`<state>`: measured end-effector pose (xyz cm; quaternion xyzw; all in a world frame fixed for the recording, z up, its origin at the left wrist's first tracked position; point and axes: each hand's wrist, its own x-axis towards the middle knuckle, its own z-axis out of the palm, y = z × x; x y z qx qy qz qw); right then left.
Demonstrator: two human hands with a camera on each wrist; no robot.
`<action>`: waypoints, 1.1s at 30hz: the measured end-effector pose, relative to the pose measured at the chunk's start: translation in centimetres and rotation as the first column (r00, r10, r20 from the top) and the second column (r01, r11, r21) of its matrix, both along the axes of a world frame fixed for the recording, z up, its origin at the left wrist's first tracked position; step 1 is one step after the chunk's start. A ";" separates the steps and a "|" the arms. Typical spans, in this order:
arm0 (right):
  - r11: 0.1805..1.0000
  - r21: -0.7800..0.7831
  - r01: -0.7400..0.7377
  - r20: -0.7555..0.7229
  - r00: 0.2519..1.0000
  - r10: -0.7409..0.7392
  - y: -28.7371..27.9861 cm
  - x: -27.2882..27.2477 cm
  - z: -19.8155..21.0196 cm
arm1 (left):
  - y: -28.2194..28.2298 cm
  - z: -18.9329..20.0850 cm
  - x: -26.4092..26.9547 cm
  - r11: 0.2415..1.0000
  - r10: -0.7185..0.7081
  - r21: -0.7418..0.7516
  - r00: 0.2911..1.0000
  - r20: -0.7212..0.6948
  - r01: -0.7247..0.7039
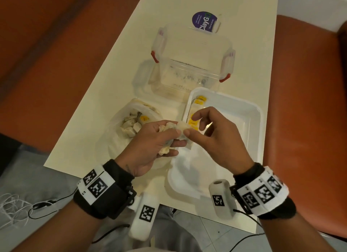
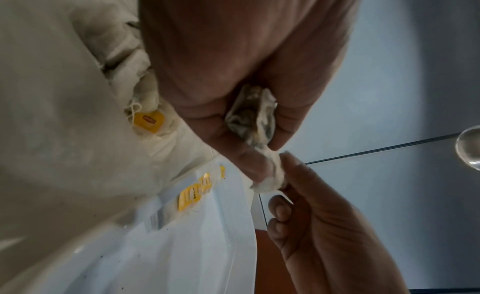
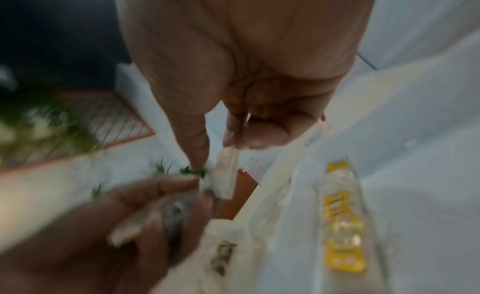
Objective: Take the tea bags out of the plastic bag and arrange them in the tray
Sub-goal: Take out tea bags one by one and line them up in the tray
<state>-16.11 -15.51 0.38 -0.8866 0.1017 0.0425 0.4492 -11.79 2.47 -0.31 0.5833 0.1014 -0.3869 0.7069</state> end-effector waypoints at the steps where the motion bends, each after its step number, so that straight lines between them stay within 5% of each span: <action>1: 0.994 -0.109 0.000 0.062 0.998 0.006 0.1 -0.2 -0.2 | -0.2 0.1 0.0 1.000 0.013 -0.004 1.000 -0.008 -0.013; 4: 0.983 -0.180 -0.032 0.149 0.987 0.060 0.4 -0.8 -0.5 | -0.6 0.0 -0.1 0.999 0.030 0.010 1.000 0.003 -0.030; 12: 0.979 -0.170 -0.111 0.063 0.990 0.123 -0.4 -0.8 -1.2 | -0.6 0.6 0.2 0.994 -0.082 -0.069 0.996 0.020 0.083; 16: 0.997 0.068 0.040 0.054 0.998 -0.044 -0.9 -0.7 -1.4 | -0.7 0.4 0.4 0.994 -0.112 0.011 0.991 0.074 0.112; 21: 0.924 0.359 0.134 -0.038 0.991 -0.129 -0.9 -0.7 -0.3 | -1.0 -0.2 0.3 0.988 -0.154 0.021 0.982 0.112 0.153; 33: 0.872 0.446 0.202 -0.088 0.979 -0.182 -1.3 -0.6 0.1 | -1.8 -0.6 0.1 0.989 -0.140 0.077 0.977 0.161 0.129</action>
